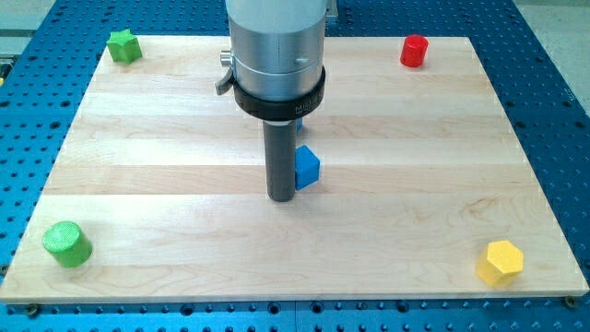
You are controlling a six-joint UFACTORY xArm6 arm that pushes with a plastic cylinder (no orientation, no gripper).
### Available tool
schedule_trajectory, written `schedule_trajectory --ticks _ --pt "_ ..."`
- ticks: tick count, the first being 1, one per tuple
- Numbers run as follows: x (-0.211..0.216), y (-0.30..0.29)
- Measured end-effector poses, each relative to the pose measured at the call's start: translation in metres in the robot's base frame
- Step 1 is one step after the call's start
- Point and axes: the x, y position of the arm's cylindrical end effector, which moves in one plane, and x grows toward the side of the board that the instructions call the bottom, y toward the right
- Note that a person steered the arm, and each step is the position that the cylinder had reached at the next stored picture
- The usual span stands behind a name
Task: Move the blue blocks to the left side
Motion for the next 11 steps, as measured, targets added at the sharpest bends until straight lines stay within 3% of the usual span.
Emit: schedule_trajectory --ticks 4,5,9,11 --pt "-0.034 0.084" --pt "-0.037 0.045" --pt "-0.111 0.042" --pt "-0.112 0.015"
